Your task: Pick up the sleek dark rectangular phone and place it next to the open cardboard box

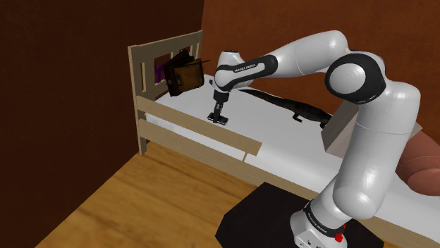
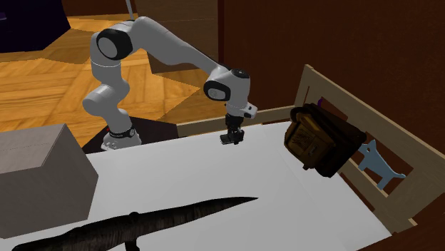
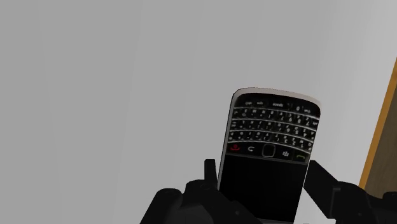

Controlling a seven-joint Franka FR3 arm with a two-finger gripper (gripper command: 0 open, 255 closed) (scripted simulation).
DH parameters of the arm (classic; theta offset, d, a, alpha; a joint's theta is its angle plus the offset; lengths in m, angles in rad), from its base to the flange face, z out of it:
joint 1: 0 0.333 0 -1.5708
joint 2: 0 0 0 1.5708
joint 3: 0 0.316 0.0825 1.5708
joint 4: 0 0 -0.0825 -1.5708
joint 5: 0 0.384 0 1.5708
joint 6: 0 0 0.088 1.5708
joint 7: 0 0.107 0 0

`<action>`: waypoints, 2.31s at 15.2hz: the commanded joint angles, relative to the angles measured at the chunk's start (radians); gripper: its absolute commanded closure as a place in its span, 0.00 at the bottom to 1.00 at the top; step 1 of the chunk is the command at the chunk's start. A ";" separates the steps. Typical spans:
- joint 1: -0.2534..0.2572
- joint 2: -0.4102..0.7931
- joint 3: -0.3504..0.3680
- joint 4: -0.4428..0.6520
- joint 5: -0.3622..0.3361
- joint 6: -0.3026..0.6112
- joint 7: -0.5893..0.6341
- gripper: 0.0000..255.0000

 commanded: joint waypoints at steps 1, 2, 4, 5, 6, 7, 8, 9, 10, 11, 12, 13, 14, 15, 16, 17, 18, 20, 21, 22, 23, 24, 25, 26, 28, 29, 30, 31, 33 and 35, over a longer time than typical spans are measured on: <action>0.000 0.001 0.000 -0.001 0.000 0.000 0.000 1.00; 0.000 0.001 0.000 0.000 0.000 -0.001 0.000 1.00; 0.000 0.001 0.000 -0.001 0.000 0.000 0.000 1.00; 0.000 0.001 0.000 -0.001 0.000 0.000 -0.001 1.00; 0.000 0.001 0.000 -0.001 0.000 0.000 0.000 1.00; 0.000 -0.006 0.000 0.004 0.000 -0.012 0.001 1.00; 0.000 -0.012 0.000 0.009 0.000 -0.023 0.001 1.00; 0.000 -0.019 0.000 0.014 0.000 -0.034 0.001 1.00; 0.000 -0.025 0.000 0.019 -0.001 -0.046 0.002 1.00; 0.000 -0.030 0.000 0.025 -0.001 -0.057 0.002 1.00; 0.000 -0.037 0.000 0.030 -0.001 -0.069 0.002 1.00; 0.000 -0.042 0.000 0.036 -0.001 -0.081 0.003 1.00; 0.000 -0.048 0.000 0.043 -0.001 -0.092 0.003 1.00; 0.000 -0.053 0.000 0.050 -0.001 -0.104 0.004 1.00; 0.000 -0.058 0.000 0.056 -0.002 -0.116 0.004 1.00; 0.000 -0.063 0.000 0.063 -0.002 -0.128 0.004 1.00; 0.000 -0.067 0.000 0.070 -0.002 -0.140 0.005 1.00; 0.000 -0.076 0.000 0.086 -0.002 -0.164 0.005 1.00; 0.000 -0.080 0.000 0.093 -0.002 -0.176 0.006 1.00; 0.000 -0.084 0.000 0.102 -0.002 -0.188 0.006 1.00; 0.000 -0.088 0.000 0.110 -0.003 -0.200 0.006 1.00; 0.000 -0.092 0.000 0.119 -0.003 -0.213 0.007 1.00; 0.000 -0.095 0.000 0.128 -0.003 -0.225 0.007 1.00; 0.000 -0.098 0.000 0.137 -0.003 -0.237 0.007 1.00; 0.000 -0.104 0.000 0.156 -0.003 -0.262 0.008 1.00; 0.000 -0.107 0.000 0.166 -0.003 -0.275 0.008 1.00; 0.000 -0.109 -0.001 0.176 -0.003 -0.287 0.009 1.00; 0.000 -0.112 -0.001 0.187 -0.003 -0.300 0.009 1.00; 0.000 -0.115 -0.001 0.208 -0.004 -0.326 0.010 1.00; -0.001 -0.118 -0.001 0.231 -0.004 -0.351 0.011 1.00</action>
